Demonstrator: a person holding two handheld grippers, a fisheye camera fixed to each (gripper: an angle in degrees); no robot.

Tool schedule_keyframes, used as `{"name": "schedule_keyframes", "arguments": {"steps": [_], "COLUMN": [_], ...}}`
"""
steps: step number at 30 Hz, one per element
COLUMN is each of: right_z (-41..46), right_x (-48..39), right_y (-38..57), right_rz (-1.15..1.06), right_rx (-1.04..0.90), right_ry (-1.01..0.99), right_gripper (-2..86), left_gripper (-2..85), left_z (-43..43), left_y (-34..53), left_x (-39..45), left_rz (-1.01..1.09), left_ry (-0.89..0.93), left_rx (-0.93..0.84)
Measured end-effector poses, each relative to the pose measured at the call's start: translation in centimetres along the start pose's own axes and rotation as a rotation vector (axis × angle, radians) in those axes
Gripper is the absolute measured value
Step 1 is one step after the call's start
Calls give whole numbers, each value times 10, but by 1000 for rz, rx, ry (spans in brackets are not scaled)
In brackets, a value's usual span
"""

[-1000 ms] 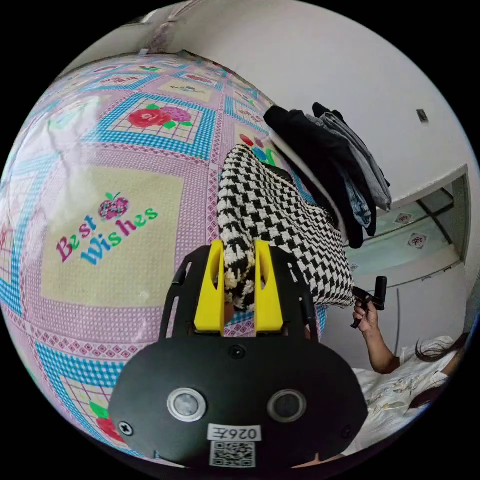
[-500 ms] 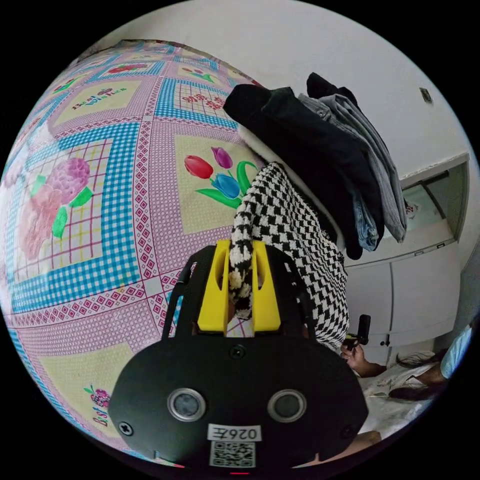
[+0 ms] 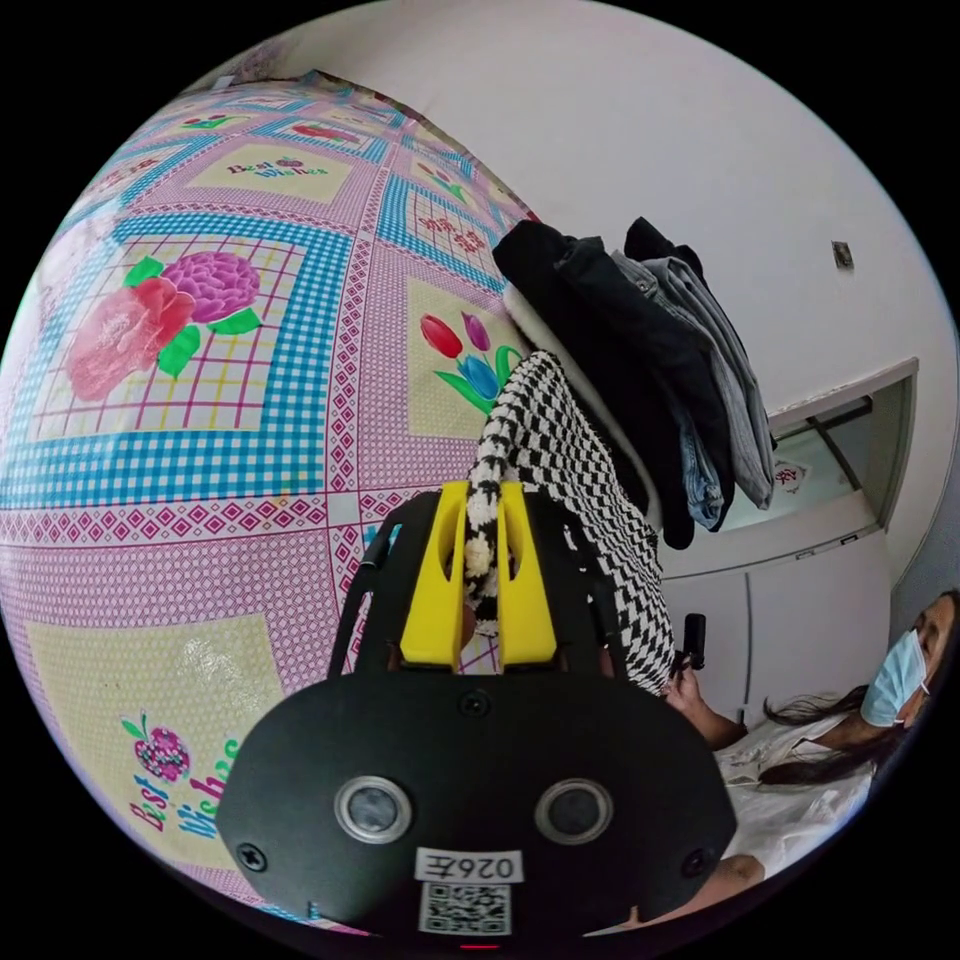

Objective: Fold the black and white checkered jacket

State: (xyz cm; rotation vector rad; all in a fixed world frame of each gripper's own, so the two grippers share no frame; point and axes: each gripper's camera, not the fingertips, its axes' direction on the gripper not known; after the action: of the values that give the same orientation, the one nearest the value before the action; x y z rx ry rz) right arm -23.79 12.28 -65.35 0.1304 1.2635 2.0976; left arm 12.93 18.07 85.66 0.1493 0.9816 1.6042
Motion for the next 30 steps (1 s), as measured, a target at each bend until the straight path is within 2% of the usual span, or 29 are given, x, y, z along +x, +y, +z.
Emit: {"name": "schedule_keyframes", "arguments": {"steps": [3, 5, 12, 17, 21, 25, 30], "right_z": [33, 47, 92, 114, 92, 85, 144], "right_x": [-5, -21, -49, -23, 3, -19, -70], "right_y": [-24, -32, -56, -40, -4, 23, 25], "right_rz": [-59, -103, -178, -147, -145, -349, -732], "right_rx": [-112, -143, -207, -222, -150, -107, -166], "right_ry": [-99, -19, -2, -11, 38, 144, 184], "right_gripper": [46, 19, 13, 34, 36, 11, -7], "left_gripper": [40, 36, 43, 87, 85, 3, -9], "left_z": [-6, -16, -63, -62, -108, -162, -180], "left_y": [-7, -13, -43, -62, -38, 25, 116], "left_x": [-2, -3, -43, -48, -48, -31, 11], "left_rz": [-10, -10, -147, -159, -146, -94, -123], "left_ry": [13, -7, -24, 22, 101, 287, 278], "left_rx": [-3, 3, 125, 136, 360, 641, 725]}}
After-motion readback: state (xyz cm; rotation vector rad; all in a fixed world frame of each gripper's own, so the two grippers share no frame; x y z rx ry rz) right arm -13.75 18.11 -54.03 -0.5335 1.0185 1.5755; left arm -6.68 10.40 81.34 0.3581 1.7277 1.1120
